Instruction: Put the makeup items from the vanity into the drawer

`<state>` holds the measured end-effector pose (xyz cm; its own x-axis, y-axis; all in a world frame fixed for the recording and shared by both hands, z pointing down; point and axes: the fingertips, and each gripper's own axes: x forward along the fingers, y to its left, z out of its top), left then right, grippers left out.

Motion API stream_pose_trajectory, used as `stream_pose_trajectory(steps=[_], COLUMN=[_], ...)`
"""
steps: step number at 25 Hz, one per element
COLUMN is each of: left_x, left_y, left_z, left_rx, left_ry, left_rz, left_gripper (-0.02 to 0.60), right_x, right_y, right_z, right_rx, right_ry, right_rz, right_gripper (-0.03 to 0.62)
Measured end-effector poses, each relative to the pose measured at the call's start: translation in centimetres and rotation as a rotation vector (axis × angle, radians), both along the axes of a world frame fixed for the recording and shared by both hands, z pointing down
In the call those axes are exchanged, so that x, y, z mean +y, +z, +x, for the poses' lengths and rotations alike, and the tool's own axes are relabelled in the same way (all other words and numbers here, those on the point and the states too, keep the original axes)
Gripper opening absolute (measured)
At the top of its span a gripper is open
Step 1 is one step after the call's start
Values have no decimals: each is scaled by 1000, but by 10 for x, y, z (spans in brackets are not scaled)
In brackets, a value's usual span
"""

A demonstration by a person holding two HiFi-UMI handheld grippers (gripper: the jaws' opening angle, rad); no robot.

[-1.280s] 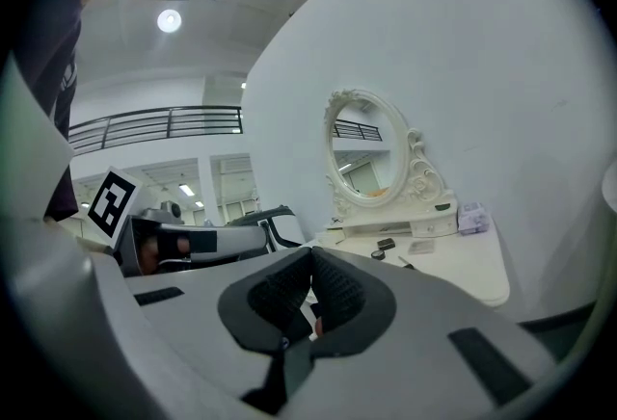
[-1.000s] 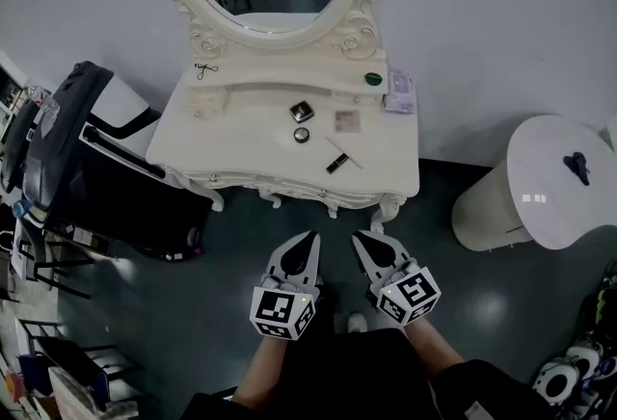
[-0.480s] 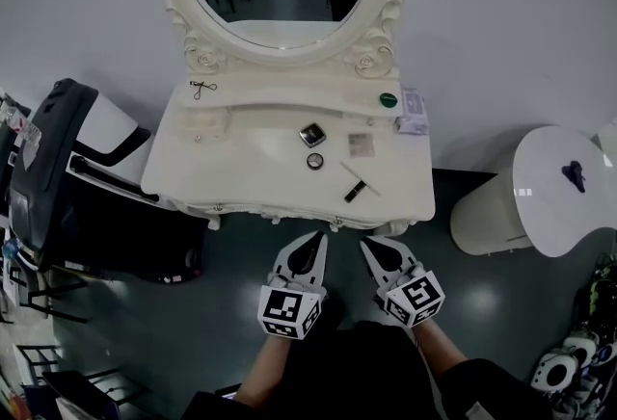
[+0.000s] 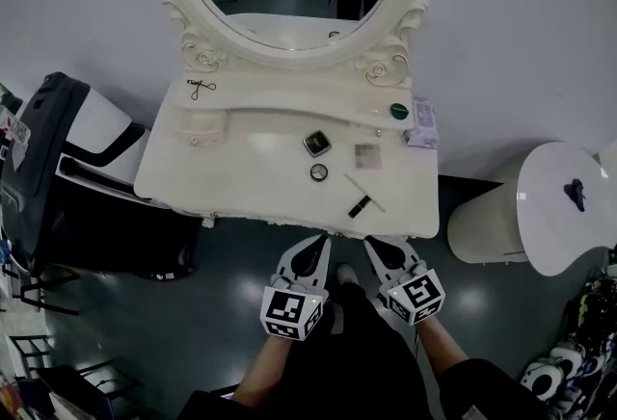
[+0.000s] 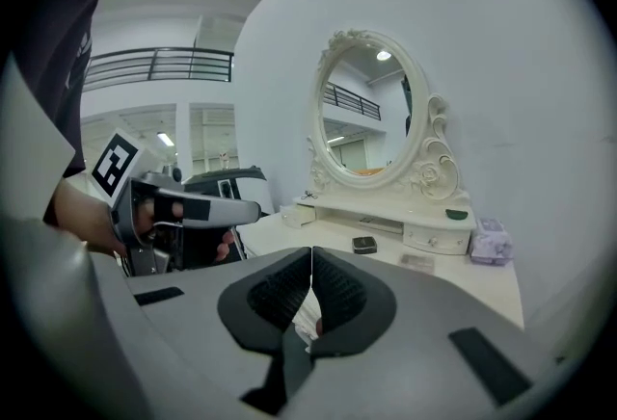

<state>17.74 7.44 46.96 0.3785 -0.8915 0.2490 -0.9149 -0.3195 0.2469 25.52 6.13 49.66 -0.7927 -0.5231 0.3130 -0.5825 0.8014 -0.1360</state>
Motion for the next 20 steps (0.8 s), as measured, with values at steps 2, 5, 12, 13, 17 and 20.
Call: stream_pose_trajectory(steps=[2,5,12,13,17,20], left_x=[-10,-25,-60,-63,-71,-71], left_y=[6,14,32,34,43,50], left_z=[0,0,8,8,11,11], left_rx=[5,16,12,12,8,7], left_ry=[-17,-55,-143,-152,-179,-190], left_rz=[-14,-38,-88,-94,-119,-135], left_gripper=[14,14,14,14,14,14], right_x=[-14,-33,-72,-75,-82,-90], right_y=[7,21,78,87,123,150], right_z=[-2,-6,-4,-4,-6,-6], right_rx=[50,164,460,507,692,826], right_ry=[-50,-182,-588,-657,-915,-1059], right_rz=[14,59,189,210,259,259], right_gripper=[23,25,26,30,123,137])
